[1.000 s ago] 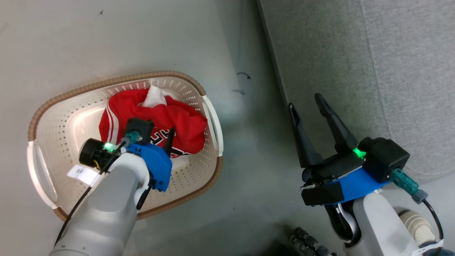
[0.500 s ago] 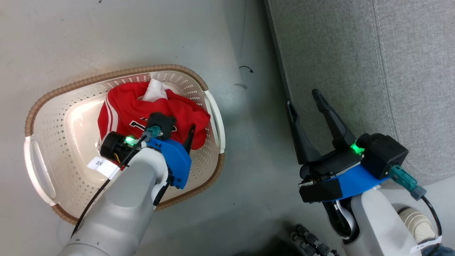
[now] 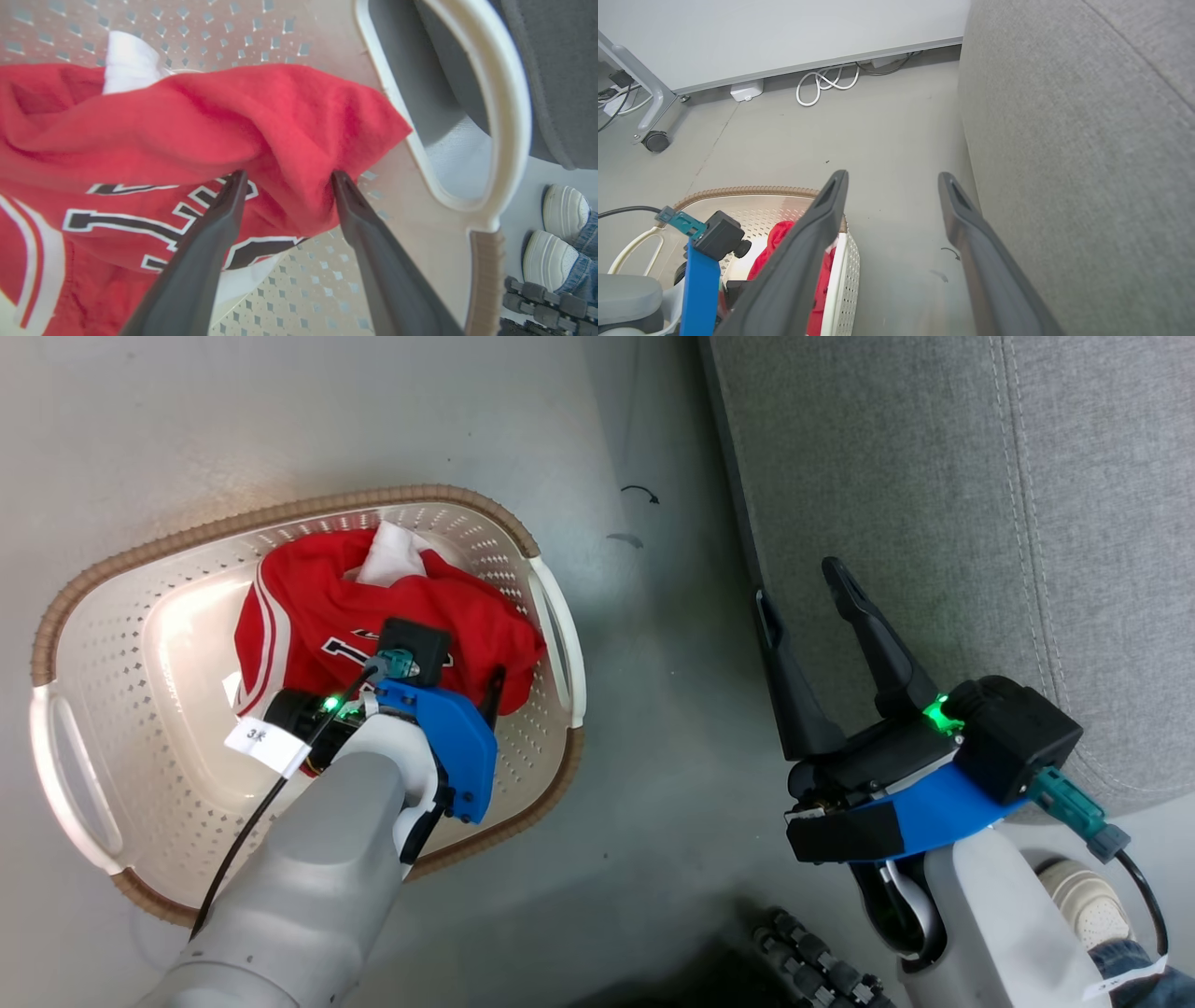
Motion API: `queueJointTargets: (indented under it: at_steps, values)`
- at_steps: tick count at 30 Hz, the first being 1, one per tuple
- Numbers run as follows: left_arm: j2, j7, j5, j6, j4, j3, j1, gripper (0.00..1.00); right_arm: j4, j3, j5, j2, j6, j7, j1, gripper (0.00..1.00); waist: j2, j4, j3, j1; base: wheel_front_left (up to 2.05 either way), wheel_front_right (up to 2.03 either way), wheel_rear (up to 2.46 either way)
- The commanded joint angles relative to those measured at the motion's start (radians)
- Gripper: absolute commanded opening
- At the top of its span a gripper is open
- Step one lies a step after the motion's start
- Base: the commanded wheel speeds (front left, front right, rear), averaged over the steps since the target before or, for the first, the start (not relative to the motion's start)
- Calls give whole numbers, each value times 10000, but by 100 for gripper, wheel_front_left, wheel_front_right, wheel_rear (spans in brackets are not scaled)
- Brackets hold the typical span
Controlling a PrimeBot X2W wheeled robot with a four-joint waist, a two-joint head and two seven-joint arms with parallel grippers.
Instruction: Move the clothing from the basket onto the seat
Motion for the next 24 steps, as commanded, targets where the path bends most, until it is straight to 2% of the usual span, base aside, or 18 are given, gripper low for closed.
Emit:
queueJointTargets:
  at_steps: [1,5,6,7,8,20,24]
  values:
    - [-3,55,-85,-8,44,-36,-254,100,-53,3,4,8,5,-46,-108,100,0,-18,44,-1,0,0,0]
    - [-54,186,-242,-8,173,-173,-359,100,-88,-1,16,8,5,-48,-94,100,0,-46,109,-1,0,0,0]
    - [-58,232,-292,-8,189,-219,-387,55,-88,0,21,8,5,-47,-92,100,0,-52,112,-1,0,0,0]
    - [-60,257,-316,-8,200,-268,-418,17,-83,1,21,8,5,-49,-89,100,0,-57,111,-1,0,0,0]
    - [-64,290,-352,-8,205,-323,-434,0,-80,6,23,8,5,-48,-88,100,0,-61,108,-1,0,0,0]
    - [71,366,-889,-8,70,-860,-419,0,-42,-5,-74,8,5,-53,-122,100,0,80,-72,-1,0,0,0]
    - [28,136,-1256,-8,-41,-1089,-225,0,77,-44,-178,8,5,-41,-165,100,0,289,-525,-1,0,0,0]
